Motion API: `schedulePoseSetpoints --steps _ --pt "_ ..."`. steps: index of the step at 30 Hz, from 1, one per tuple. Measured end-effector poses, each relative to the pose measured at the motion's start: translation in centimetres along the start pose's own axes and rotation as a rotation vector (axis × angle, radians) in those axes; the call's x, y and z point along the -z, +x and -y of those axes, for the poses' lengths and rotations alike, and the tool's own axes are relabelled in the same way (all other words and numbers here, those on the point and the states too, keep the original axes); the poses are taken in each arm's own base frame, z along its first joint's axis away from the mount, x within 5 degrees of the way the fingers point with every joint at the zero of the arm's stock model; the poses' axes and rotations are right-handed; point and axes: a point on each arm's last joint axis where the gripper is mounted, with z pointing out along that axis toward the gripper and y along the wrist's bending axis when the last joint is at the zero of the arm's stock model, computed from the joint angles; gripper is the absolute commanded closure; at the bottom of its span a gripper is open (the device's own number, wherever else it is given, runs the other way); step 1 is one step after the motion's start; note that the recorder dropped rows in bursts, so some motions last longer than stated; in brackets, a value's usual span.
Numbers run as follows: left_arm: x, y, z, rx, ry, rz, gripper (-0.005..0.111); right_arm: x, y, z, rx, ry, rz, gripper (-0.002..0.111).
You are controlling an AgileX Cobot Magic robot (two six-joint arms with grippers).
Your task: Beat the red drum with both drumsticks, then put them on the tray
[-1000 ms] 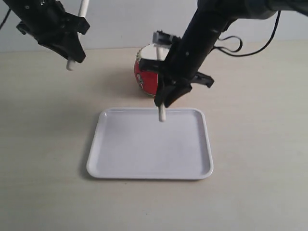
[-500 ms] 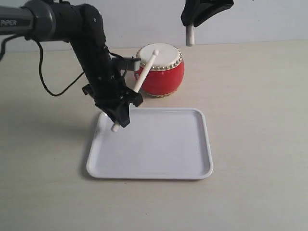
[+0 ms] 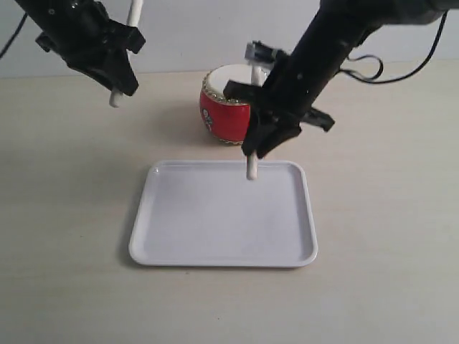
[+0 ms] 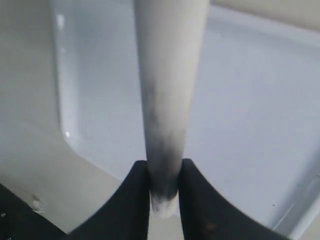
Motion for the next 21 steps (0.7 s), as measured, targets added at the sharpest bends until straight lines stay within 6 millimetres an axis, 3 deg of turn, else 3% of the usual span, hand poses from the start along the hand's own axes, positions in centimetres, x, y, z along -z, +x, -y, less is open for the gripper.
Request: schedulePoseSetpoints --steps 1,2,3,5,7,9,12,14,21 --pt "-0.6 -0.1 0.3 -0.007 0.013 -0.011 0.107 1.0 0.0 -0.6 0.021 0.001 0.032 0.108" --pt "-2.6 -0.3 1.3 -0.040 0.037 -0.054 0.107 3.7 0.4 -2.0 0.074 0.010 0.107 0.108" --pt "-3.7 -0.4 1.7 -0.052 0.047 -0.076 0.107 4.8 0.6 -2.5 0.094 0.015 0.136 0.108" --pt "-10.2 -0.1 3.5 -0.086 0.109 -0.217 0.107 9.1 2.4 -4.7 0.164 0.020 0.246 0.108" --pt "-14.7 0.7 4.2 -0.086 0.151 -0.314 0.107 11.2 3.6 -5.5 0.199 0.035 0.298 0.108" --pt "-17.2 1.4 4.3 -0.078 0.162 -0.371 0.107 12.3 4.3 -5.8 0.222 0.067 0.326 0.108" --pt "-17.3 1.4 4.3 -0.078 0.169 -0.371 0.107 12.9 4.7 -5.8 0.235 0.094 0.339 0.108" --pt "-15.9 1.0 4.7 -0.087 0.165 -0.340 0.107 12.9 4.7 -5.8 0.234 0.100 0.338 0.108" --pt "-7.8 0.1 6.4 -0.150 0.150 -0.165 0.107 13.1 4.7 -5.3 0.249 0.165 0.343 0.108"
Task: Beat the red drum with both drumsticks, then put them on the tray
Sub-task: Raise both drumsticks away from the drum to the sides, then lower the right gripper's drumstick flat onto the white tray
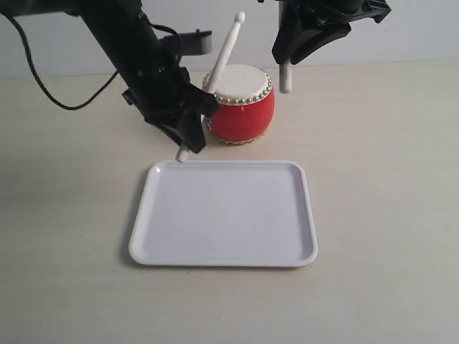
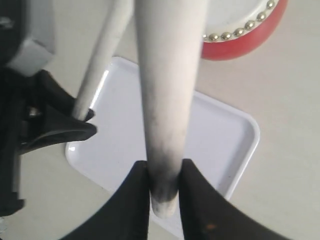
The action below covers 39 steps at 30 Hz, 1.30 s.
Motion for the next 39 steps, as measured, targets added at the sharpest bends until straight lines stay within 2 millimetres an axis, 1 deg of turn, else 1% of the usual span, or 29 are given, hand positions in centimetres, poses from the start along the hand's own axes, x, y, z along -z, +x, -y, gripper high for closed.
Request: schedulePoseSetpoints --steps 2,4,9,11,15,16,19,21,23,26,29,31,33,35,38,39 --pt "1.3 0.5 0.3 -0.005 -0.005 0.020 0.107 0.3 0.1 0.1 0.009 0.018 0.006 0.108" --pt "2.0 1.4 0.0 0.008 -0.008 0.024 0.107 1.1 0.2 -0.1 0.017 0.023 0.023 0.108" --pt "2.3 4.2 -0.9 0.088 0.032 0.000 0.107 2.6 0.5 -0.7 0.036 0.024 0.059 0.108" --pt "2.5 5.2 -1.0 0.109 0.038 0.016 0.107 3.0 0.7 -0.8 0.045 0.024 0.067 0.108" --pt "2.7 7.4 -0.3 0.126 0.024 0.083 0.107 2.9 1.6 -0.9 0.066 0.009 0.049 0.108" --pt "2.6 8.1 -0.2 0.130 0.020 0.100 0.107 3.1 2.0 -0.9 0.071 0.007 0.045 0.108" --pt "3.3 10.3 0.9 0.139 0.002 0.193 0.107 3.3 3.8 -0.9 0.077 0.005 0.019 0.108" --pt "4.1 11.7 1.6 0.144 -0.017 0.264 0.107 3.6 5.2 -1.0 0.083 0.004 0.009 0.108" --pt "4.5 13.1 2.2 0.157 -0.029 0.325 0.107 3.9 7.1 -1.0 0.088 0.002 0.011 0.108" --pt "4.7 15.0 2.8 0.183 -0.042 0.388 0.107 3.4 9.5 -0.7 0.097 0.007 0.005 0.108" --pt "4.4 16.5 3.0 0.194 -0.052 0.401 0.107 1.8 11.7 0.0 0.108 0.012 -0.036 0.108" --pt "3.8 17.2 3.0 0.202 -0.050 0.383 0.107 0.8 12.5 0.4 0.126 0.021 -0.071 0.108" --pt "3.5 17.6 3.0 0.209 -0.050 0.373 0.107 0.1 12.7 0.5 0.164 0.046 -0.098 0.108" --pt "3.2 17.8 2.8 0.212 -0.056 0.371 0.107 -0.5 12.7 0.1 0.214 0.073 -0.123 0.108" --pt "3.0 17.9 2.6 0.216 -0.071 0.387 0.107 -1.4 12.5 -1.1 0.322 0.116 -0.158 0.108" --pt "2.9 18.2 2.6 0.219 -0.080 0.396 0.107 -2.2 12.1 -2.1 0.406 0.148 -0.186 0.108"
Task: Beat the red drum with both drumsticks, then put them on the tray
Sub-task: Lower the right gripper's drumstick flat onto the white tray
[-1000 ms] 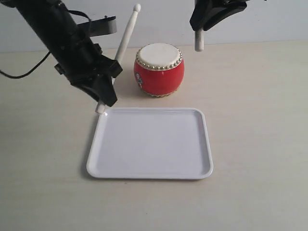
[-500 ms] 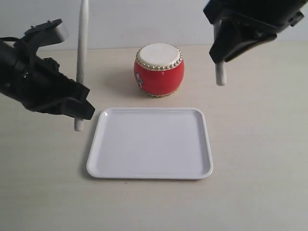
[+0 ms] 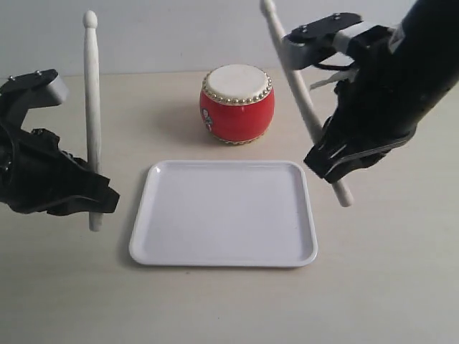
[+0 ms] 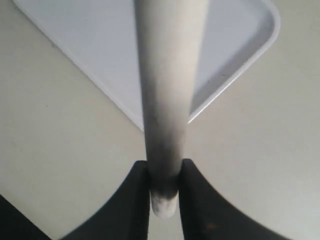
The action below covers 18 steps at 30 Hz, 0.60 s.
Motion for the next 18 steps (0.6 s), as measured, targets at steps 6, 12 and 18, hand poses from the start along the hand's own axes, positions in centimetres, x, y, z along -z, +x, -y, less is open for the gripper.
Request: schedulePoseSetpoints --steps 6,12,18 --pt "1.5 2.1 0.2 -0.010 -0.023 0.077 0.107 -4.0 -2.8 -2.6 0.234 0.108 -0.216 0.108" --pt "5.1 2.6 0.1 0.032 -0.053 0.255 0.107 -7.9 -4.8 -4.2 0.467 0.283 -0.357 0.108" --pt "6.5 2.7 -0.6 0.053 -0.097 0.314 0.107 -10.1 -4.7 -6.7 0.634 0.292 -0.427 0.108"
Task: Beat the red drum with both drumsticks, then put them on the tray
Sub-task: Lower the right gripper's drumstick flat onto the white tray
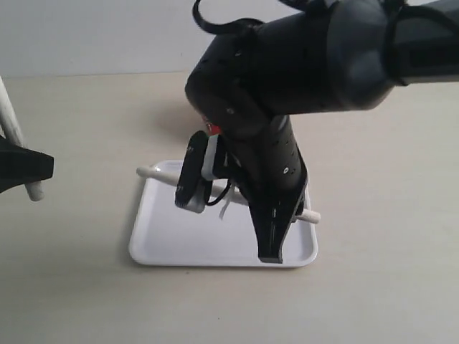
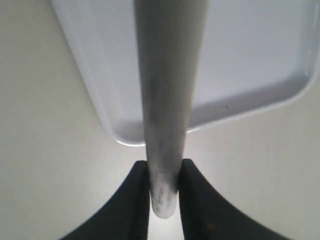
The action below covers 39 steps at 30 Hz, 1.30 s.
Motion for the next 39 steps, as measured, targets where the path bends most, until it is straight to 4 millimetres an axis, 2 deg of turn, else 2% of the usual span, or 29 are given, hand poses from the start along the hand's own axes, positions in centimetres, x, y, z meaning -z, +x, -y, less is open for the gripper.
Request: schedulePoseSetpoints --steps 3,8,19,39 --pt "0.0 0.0 0.0 -0.001 0.002 -0.001 0.107 -0.5 -1.1 -0.9 0.086 0.006 0.011 0.108" --pt "0.0 0.0 0.0 -0.001 0.002 -0.002 0.107 -1.4 -2.0 -0.9 0.168 0.033 0.023 0.108" --pt "0.0 0.0 0.0 -0.001 0.002 -0.002 0.107 -4.2 -3.1 -1.4 0.204 0.000 -0.035 0.108" --pt "0.0 0.0 0.0 -0.001 0.002 -0.002 0.107 -5.0 -3.5 -1.4 0.217 0.011 -0.041 0.108"
